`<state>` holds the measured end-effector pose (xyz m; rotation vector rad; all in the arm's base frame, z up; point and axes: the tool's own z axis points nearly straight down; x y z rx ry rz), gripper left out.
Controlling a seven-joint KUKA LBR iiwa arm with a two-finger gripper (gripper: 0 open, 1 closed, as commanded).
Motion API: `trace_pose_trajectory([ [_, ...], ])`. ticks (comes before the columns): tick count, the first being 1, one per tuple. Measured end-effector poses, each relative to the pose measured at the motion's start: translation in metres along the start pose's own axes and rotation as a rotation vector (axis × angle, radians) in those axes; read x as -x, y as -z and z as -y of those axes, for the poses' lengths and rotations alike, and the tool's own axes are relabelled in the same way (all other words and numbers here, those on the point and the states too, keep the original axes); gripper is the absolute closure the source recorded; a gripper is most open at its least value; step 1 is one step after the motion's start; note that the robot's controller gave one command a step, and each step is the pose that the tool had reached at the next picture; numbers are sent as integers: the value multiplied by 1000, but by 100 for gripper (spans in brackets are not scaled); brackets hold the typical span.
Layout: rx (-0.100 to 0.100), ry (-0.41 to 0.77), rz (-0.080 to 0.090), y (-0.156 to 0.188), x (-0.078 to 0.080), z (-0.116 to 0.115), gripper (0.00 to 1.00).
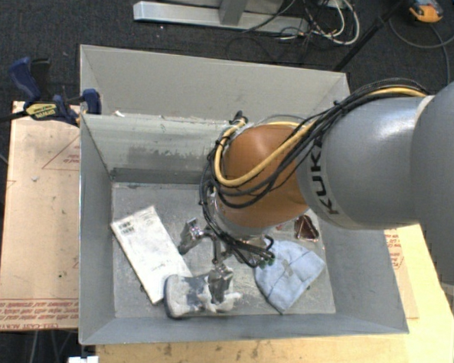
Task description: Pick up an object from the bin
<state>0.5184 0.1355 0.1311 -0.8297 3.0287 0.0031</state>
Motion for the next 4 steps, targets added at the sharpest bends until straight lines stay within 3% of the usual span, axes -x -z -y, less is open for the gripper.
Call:
trace_pose_trajectory([
  [1,1,74,1,-3,-13,25,0],
  [2,1,204,-2,-46,-58,59,100],
  [3,1,204,-2,-46,-58,59,100],
  [4,3,217,-4,15,-60,63,100],
])
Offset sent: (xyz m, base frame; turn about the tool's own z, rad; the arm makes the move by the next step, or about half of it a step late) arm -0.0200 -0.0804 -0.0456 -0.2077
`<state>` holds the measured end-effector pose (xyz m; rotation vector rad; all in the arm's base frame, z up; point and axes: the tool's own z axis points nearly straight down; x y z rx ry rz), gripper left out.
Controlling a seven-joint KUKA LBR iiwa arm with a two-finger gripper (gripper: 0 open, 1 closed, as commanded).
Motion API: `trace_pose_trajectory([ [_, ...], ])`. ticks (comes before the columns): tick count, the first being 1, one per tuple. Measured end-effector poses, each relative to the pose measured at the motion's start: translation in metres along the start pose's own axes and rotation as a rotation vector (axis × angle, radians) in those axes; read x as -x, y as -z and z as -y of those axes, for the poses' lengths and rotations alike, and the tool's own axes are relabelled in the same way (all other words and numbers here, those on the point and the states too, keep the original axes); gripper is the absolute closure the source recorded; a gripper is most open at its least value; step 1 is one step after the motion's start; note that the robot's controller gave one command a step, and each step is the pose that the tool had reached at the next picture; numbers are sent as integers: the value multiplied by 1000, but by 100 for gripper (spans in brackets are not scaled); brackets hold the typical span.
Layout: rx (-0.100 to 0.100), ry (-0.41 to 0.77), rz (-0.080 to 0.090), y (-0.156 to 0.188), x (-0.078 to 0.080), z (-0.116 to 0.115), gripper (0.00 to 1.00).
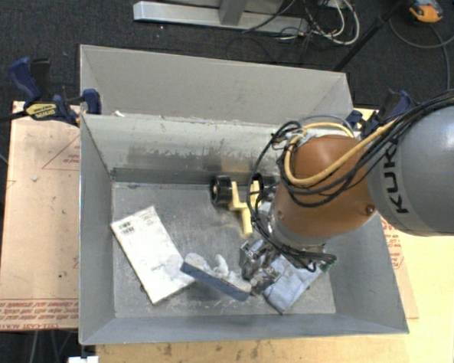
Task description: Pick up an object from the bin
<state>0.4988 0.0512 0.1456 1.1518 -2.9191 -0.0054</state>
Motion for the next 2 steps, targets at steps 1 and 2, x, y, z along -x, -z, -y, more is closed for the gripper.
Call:
trace_pose_trajectory([
  [1,-4,38,5,40,24,17,100],
  [2,-4,38,5,40,24,17,100],
])
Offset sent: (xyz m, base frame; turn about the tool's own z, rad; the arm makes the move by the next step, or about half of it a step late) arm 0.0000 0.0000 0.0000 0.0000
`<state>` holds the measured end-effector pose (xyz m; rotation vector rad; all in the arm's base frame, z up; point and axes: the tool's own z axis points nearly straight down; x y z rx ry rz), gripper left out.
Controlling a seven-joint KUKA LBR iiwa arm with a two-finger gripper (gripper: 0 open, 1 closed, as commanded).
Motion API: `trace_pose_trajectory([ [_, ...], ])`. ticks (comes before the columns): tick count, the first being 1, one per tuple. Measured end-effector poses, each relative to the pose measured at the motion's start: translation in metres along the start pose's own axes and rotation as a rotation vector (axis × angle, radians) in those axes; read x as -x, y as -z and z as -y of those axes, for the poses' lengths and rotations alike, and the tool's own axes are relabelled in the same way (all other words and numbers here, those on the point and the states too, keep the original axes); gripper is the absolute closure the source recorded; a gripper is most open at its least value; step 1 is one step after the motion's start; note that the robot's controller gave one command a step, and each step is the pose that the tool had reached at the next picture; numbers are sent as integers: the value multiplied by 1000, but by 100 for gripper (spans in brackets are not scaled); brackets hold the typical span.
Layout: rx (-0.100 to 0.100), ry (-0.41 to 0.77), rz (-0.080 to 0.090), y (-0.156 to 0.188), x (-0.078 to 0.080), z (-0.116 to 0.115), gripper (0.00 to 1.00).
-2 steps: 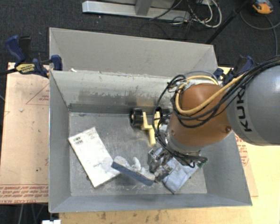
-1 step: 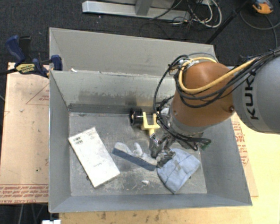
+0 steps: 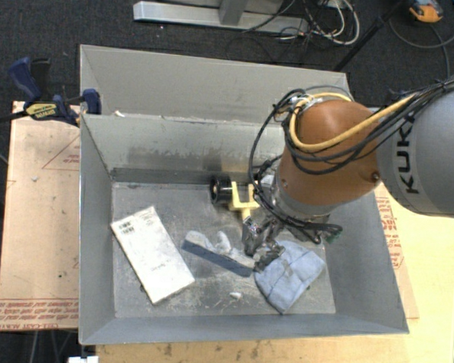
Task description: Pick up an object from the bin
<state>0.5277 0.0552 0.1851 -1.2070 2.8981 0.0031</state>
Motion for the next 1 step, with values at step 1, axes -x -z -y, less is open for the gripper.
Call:
trace_pose_trajectory([
  [1,6,10,-5,39,-10,4,100],
])
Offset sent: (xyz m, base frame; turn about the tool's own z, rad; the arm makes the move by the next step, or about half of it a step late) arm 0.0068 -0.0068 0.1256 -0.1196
